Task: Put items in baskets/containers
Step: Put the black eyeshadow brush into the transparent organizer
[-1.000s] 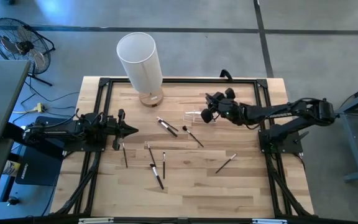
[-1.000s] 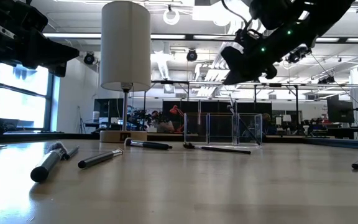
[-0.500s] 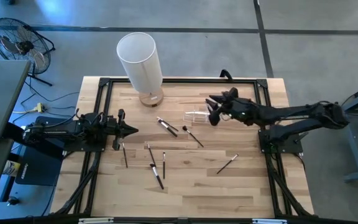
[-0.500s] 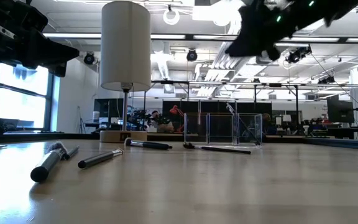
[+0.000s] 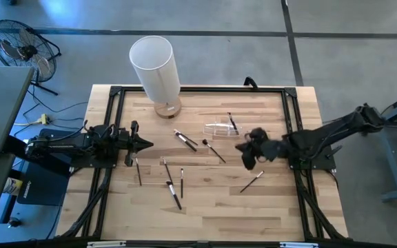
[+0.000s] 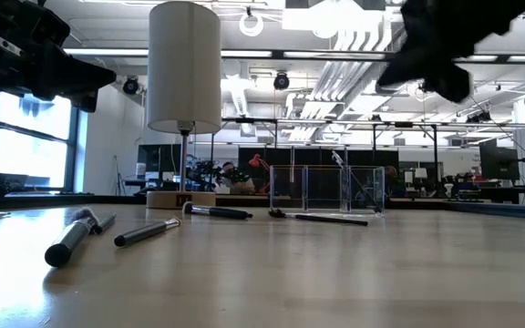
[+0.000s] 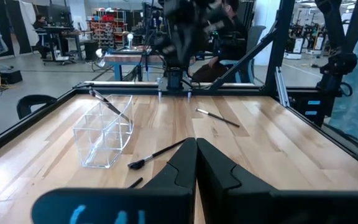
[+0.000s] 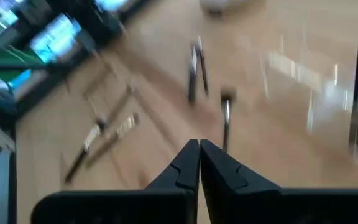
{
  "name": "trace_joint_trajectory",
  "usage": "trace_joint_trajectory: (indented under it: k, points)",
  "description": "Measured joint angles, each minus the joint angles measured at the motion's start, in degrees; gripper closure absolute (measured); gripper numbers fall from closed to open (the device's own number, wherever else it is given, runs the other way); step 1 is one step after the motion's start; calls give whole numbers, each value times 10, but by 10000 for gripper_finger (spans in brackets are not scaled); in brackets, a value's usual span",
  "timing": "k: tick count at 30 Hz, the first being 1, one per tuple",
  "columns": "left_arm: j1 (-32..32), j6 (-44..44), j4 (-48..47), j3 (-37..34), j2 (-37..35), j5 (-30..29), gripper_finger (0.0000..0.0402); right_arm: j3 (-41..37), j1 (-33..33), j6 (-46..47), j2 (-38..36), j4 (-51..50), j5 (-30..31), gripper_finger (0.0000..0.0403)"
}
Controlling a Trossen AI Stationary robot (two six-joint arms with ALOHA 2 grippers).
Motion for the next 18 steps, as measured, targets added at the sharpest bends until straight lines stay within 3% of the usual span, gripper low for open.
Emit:
trace_joint_trajectory:
  k: [6, 10, 14, 18]
  points:
    - [0, -68, 8, 0, 0, 3, 401, 0, 45, 174, 37, -147, -64, 400]
    - [0, -83, -9, 15, 6, -5, 401, 0, 52, 240, 48, -250, -113, 400]
    - [0, -81, -21, 69, 63, -57, 401, 0, 52, 220, 48, -322, -127, 401]
    - [0, -112, -52, 136, 167, -109, 401, 0, 51, 147, 48, -338, -84, 402]
